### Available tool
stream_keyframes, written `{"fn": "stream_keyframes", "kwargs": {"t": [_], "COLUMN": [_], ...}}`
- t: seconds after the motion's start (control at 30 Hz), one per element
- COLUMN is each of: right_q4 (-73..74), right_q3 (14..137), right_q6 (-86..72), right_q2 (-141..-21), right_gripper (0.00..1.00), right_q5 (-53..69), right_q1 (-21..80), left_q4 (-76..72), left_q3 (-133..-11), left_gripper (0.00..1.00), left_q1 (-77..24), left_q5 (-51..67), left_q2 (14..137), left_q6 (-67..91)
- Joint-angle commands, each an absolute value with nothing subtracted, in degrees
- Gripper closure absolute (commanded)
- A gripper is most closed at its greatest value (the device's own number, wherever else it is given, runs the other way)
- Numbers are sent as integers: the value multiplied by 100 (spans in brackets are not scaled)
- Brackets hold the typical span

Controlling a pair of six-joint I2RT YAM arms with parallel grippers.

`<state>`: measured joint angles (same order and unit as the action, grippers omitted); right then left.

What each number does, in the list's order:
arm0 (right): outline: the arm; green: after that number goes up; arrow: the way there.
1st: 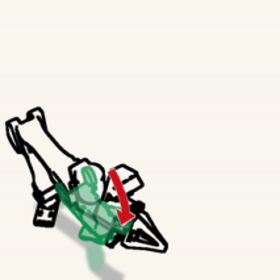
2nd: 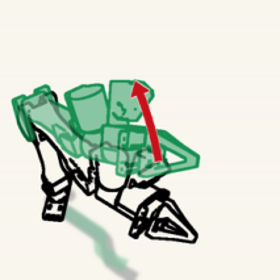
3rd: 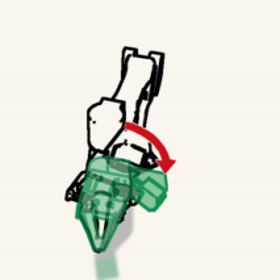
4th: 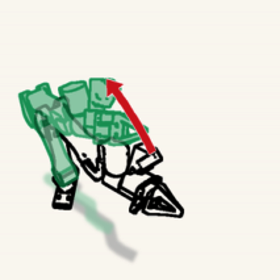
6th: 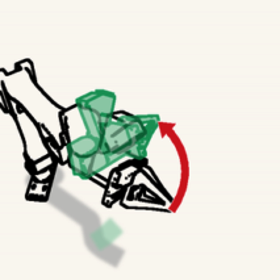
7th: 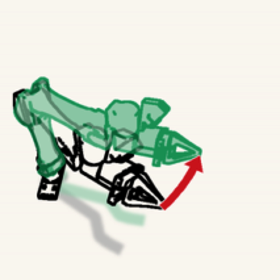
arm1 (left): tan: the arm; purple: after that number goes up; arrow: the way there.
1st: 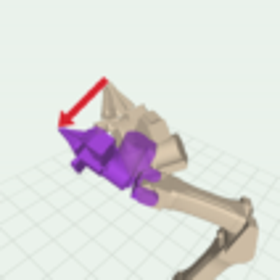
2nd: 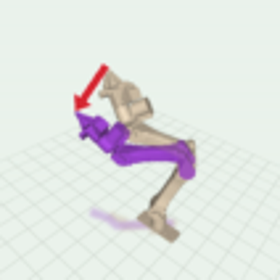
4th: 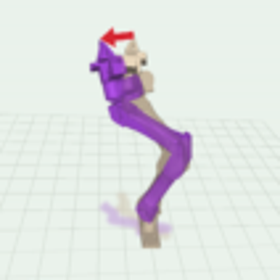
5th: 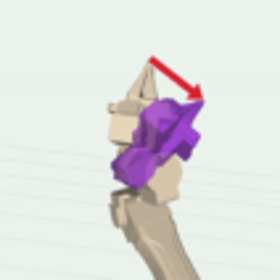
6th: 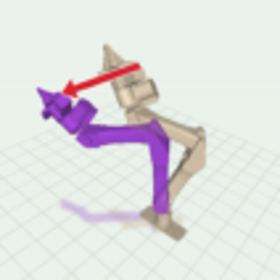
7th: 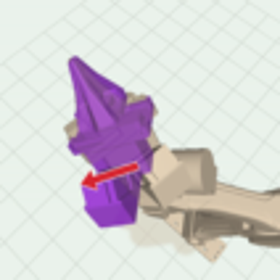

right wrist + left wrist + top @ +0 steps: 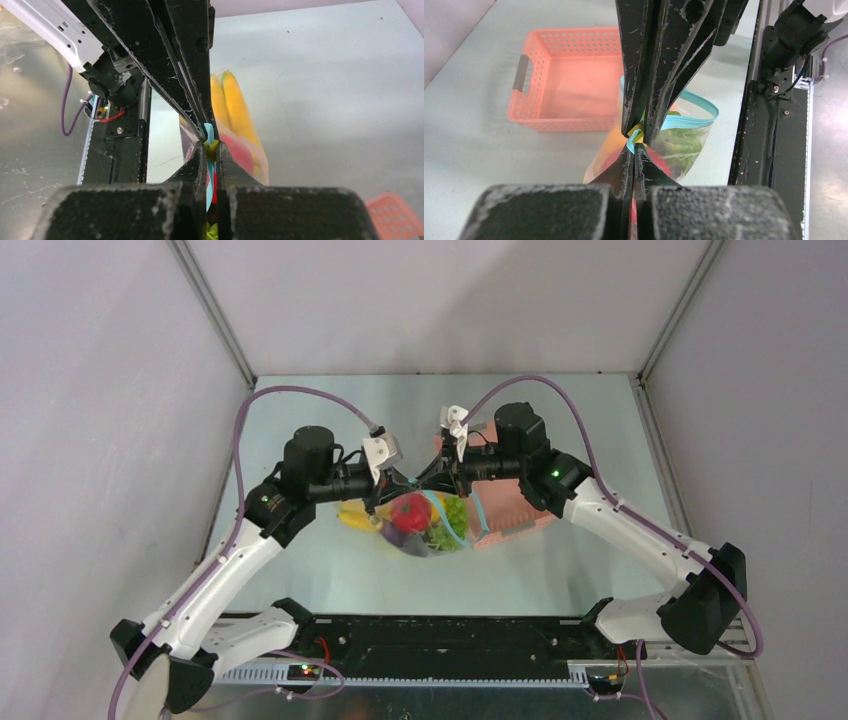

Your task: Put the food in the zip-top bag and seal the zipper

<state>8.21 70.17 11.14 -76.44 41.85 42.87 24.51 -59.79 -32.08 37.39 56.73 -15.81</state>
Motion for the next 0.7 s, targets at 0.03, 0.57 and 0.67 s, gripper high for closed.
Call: {"fn": "stream_keyframes", "kwargs": {"t": [0.03,0.57,0.67], "right_q4": [1579,1086,948], "right_q3": [7142,7145,7139], "right_q6": [1437,1102,992], "right_q2": [-7584,-7381,-7321], "right_gripper": [100,100,100], "right_q5": [3382,3453,3684], "right_q1": [4177,4186,4196], "left_q4": [1888,2909,3456], "left_q3": [-6160,-6730,-7010], "left_gripper": [100,85,56], "left_q1": [-3208,-3207,-3208], "left_q5": [3680,4213,4436], "left_q2": [5530,6036,6414], "left_q6": [-1258,-1982,-2190]}}
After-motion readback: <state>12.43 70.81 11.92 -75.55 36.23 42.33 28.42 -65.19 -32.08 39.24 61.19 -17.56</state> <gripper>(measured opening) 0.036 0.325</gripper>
